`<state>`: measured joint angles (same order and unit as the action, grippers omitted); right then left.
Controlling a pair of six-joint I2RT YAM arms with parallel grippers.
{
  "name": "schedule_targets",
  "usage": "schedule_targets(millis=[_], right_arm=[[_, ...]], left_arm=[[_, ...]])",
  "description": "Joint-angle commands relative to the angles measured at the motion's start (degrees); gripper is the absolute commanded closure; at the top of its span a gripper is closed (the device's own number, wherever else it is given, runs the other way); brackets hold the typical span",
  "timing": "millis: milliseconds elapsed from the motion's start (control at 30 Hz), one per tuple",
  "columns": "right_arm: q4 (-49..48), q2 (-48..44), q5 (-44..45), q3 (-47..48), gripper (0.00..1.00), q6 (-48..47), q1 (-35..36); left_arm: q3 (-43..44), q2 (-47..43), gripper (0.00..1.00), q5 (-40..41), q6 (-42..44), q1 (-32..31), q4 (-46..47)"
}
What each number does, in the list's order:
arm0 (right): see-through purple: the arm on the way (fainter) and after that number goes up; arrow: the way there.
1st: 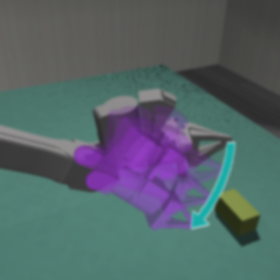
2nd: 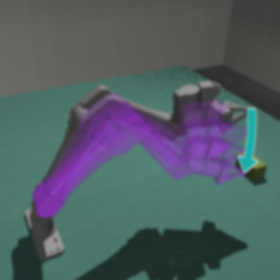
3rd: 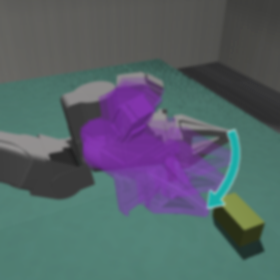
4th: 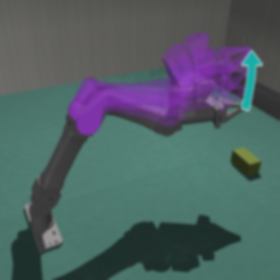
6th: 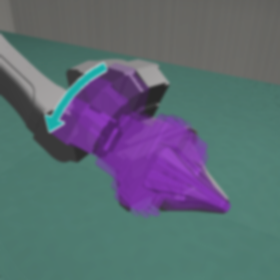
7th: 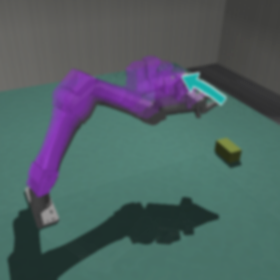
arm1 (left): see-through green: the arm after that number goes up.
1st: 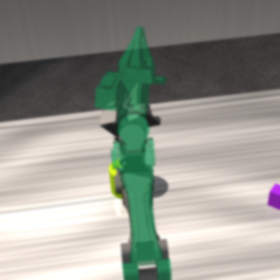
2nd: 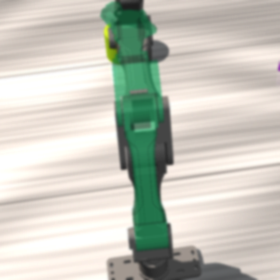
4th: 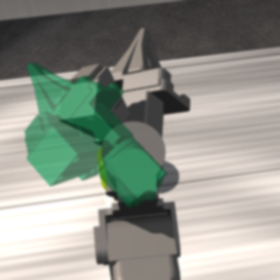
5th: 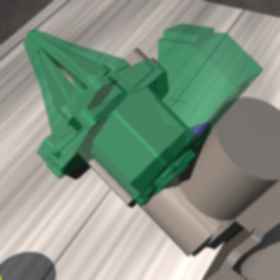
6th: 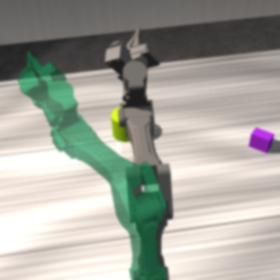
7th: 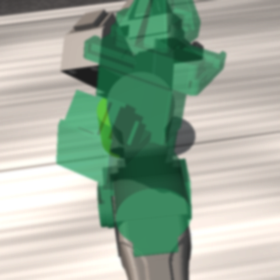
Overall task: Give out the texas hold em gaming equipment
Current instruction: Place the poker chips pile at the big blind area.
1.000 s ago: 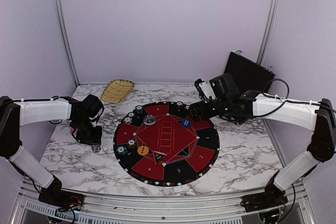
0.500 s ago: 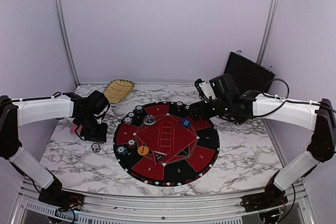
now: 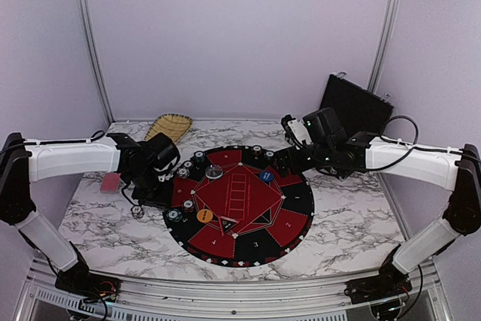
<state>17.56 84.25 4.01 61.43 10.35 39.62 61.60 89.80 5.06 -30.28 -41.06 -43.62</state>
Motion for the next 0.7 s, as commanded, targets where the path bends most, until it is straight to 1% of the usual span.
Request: schedule_targets(millis=[0, 100, 300, 533, 667], right_arm=[[-1.1, -2.27, 0.6, -0.62, 0.04, 0.63, 0.46], [-0.99, -2.7, 0.6, -1.16, 0.04, 0.72, 0.42], [-0.76, -3.3, 0.86, -1.66, 0.04, 0.76, 0.44], [-0.51, -3.8, 1.09, -2.0, 0.04, 0.93, 0.44], [-0.42, -3.91, 1.1, -2.17, 0.04, 0.99, 0.46]], left_arm=[[2.77, 2.05, 0.61, 0.61, -3.21, -3.8, -0.97], [4.14, 4.19, 0.61, 0.81, -4.31, -6.98, -0.66], [7.21, 8.59, 0.61, 0.68, -5.24, -10.94, 0.32], [9.44, 12.62, 0.61, 0.32, -5.56, -13.43, 1.43], [9.2, 14.24, 0.62, 0.58, -5.32, -13.81, 2.21]])
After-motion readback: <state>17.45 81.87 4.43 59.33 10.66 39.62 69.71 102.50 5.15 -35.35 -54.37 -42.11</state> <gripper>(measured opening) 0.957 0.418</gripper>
